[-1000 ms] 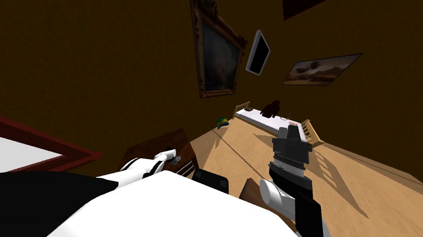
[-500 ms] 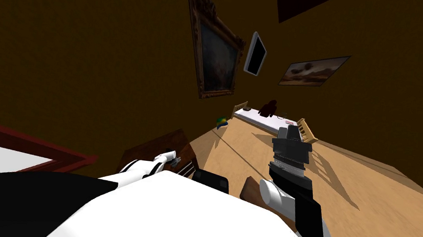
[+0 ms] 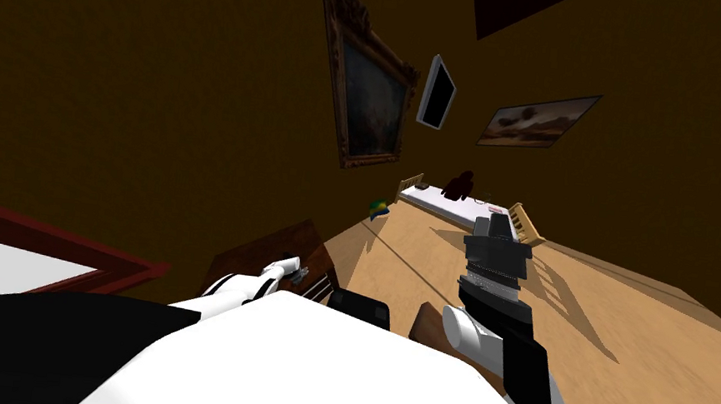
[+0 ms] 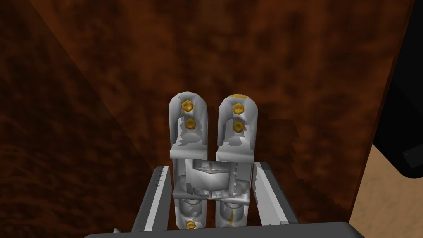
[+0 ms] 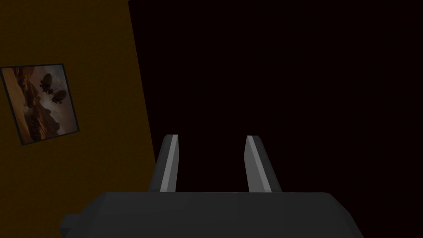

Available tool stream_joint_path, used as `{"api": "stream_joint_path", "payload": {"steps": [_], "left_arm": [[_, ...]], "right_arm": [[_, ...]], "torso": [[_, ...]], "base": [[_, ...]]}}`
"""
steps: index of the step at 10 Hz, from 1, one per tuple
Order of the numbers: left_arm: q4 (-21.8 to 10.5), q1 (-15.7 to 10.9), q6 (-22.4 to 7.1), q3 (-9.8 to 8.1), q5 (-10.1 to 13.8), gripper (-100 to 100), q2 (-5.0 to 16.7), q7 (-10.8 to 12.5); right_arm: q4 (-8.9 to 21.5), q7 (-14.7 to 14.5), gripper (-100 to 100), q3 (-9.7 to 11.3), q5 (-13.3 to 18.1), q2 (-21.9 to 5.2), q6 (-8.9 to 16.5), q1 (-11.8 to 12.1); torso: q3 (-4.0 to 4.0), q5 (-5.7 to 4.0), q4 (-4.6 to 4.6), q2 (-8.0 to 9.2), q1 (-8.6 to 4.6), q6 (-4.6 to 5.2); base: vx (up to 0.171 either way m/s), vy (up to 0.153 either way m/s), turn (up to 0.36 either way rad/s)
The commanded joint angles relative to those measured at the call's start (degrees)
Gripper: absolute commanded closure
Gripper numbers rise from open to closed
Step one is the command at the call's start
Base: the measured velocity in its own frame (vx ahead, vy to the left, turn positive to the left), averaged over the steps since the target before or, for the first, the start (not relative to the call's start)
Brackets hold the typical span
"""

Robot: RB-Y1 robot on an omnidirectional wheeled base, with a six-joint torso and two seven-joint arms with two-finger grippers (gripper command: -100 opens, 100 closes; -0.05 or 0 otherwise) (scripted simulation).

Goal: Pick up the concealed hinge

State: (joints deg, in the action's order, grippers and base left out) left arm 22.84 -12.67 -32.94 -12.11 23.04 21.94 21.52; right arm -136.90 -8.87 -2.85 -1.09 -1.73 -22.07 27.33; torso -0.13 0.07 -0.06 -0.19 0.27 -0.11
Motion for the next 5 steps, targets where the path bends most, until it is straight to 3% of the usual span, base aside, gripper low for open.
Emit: {"api": "stream_joint_path", "payload": {"steps": [1,3,5], "left_arm": [[1.33,-0.59,-1.91,0.63,0.53,100,0.84,-0.74],[1.33,-0.59,-1.91,0.63,0.53,100,0.84,-0.74],[3.66,-0.96,-4.59,1.48,1.03,100,1.73,-1.59]], "right_arm": [[0.0,0.0,0,0.0,0.0,0.0,0.0,0.0],[0.0,0.0,0,0.01,0.0,0.0,0.0,-0.01],[0.0,0.0,0,0.0,0.0,0.0,0.0,0.0]], "torso": [[0.0,0.0,0.0,0.0,0.0,0.0],[0.01,-0.01,0.02,-0.01,-0.18,0.05],[0.0,-0.02,0.01,-0.01,-0.08,0.02]], "base": [[0.002,-0.065,0.282],[0.005,-0.045,0.007],[0.001,-0.039,0.147]]}}
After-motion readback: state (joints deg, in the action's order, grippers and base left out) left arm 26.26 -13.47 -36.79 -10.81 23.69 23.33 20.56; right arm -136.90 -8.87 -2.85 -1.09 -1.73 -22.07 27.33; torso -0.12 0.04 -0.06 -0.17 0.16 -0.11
